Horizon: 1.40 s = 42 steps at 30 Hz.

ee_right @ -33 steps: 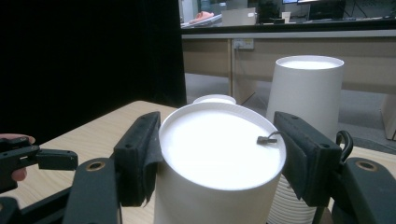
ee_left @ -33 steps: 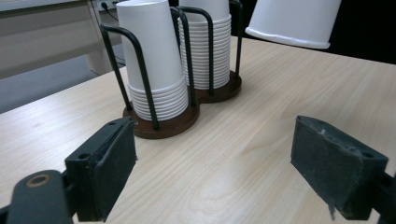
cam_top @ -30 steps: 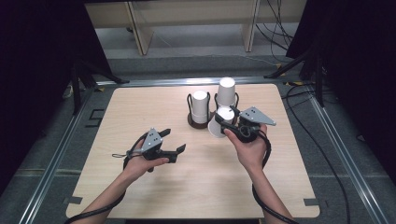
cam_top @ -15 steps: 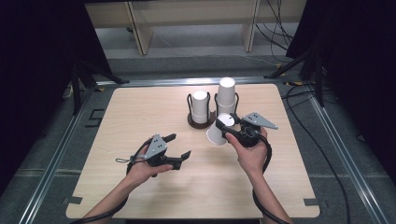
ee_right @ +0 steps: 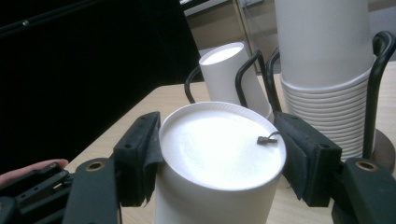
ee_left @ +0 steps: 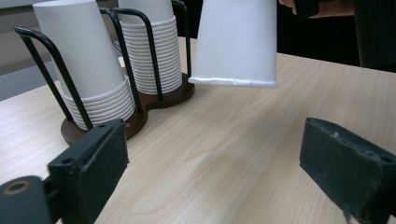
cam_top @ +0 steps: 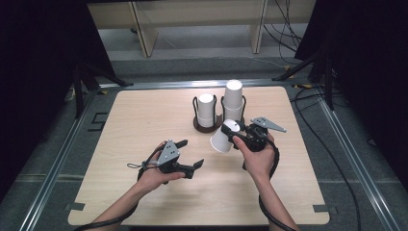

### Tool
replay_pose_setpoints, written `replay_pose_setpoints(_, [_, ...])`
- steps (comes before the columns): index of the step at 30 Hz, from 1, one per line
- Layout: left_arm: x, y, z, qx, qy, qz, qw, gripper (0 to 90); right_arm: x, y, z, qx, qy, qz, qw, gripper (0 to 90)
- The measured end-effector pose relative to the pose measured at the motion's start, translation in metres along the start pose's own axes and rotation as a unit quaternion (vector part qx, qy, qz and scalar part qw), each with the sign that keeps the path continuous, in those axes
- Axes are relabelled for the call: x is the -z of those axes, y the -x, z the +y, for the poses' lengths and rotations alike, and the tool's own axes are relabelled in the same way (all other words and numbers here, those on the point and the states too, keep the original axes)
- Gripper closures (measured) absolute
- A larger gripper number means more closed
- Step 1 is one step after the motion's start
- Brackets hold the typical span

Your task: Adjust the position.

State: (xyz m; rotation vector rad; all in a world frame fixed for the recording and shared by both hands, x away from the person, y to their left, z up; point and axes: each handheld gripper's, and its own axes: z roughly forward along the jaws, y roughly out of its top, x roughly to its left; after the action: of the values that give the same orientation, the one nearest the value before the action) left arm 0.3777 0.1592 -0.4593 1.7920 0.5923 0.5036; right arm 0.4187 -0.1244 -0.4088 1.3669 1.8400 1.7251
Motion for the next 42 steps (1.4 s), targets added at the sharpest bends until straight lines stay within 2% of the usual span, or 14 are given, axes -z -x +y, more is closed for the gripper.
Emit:
replay_pose_setpoints(1, [-0.002,0.001,0.0,0.003,0.007,-0.002,1.0,4.9,-0.001,0.001,0.0,-0.005,-0.001,0.002,1.0,35.0])
replay_pose_setpoints(3, [-0.004,0.003,0.001,-0.001,-0.001,-0.003,1.0,2.5,-0.002,0.001,0.0,-0.014,0.0,0.01,0.9999,35.0])
replay_pose_setpoints(4, [-0.006,0.004,0.001,0.0,0.008,-0.006,0.9999,1.8,-0.004,0.001,-0.001,-0.021,-0.003,0.008,0.9997,35.0])
replay_pose_setpoints(5, [-0.006,0.005,0.002,-0.003,0.0,-0.005,1.0,0.9,-0.004,0.002,0.0,-0.025,-0.004,0.007,0.9996,35.0])
replay_pose_setpoints(6, [-0.009,0.006,0.003,-0.004,0.003,-0.006,1.0,0.0,-0.004,0.002,0.0,-0.042,-0.005,0.015,0.999,35.0])
replay_pose_setpoints(13, [-0.023,0.015,0.005,-0.02,0.002,-0.016,0.9997,0.0,-0.005,0.008,0.0,-0.071,-0.017,0.02,0.9971,35.0])
replay_pose_setpoints(16, [-0.03,0.016,0.007,-0.025,0.004,-0.023,0.9994,0.0,-0.003,0.011,0.0,-0.08,-0.024,0.018,0.9963,35.0])
replay_pose_setpoints(18, [-0.033,0.016,0.008,-0.028,0.005,-0.026,0.9993,0.0,-0.003,0.012,-0.001,-0.073,-0.021,0.017,0.9969,35.0])
replay_pose_setpoints(20, [-0.037,0.016,0.008,-0.032,0.011,-0.034,0.9988,0.7,-0.002,0.011,0.0,-0.1,-0.028,0.02,0.9944,35.0])
replay_pose_setpoints(21, [-0.038,0.016,0.008,-0.034,0.012,-0.036,0.9987,1.8,-0.003,0.015,0.0,-0.087,-0.029,0.018,0.9956,35.0])
replay_pose_setpoints(22, [-0.041,0.016,0.008,-0.036,0.013,-0.037,0.9986,2.0,-0.001,0.015,0.002,-0.1,-0.031,0.027,0.9941,35.1])
replay_pose_setpoints(24, [-0.043,0.015,0.009,-0.036,0.016,-0.039,0.9985,2.1,-0.001,0.016,0.002,-0.1,-0.032,0.023,0.9942,35.0])
replay_pose_setpoints(31, [-0.053,0.016,0.011,-0.041,0.021,-0.049,0.9977,2.1,0.0,0.02,0.003,-0.127,-0.048,0.025,0.9904,35.0])
replay_pose_setpoints(42, [-0.066,0.021,0.017,-0.044,0.023,-0.058,0.9971,2.0,0.001,0.021,0.003,-0.132,-0.052,0.031,0.9895,35.0])
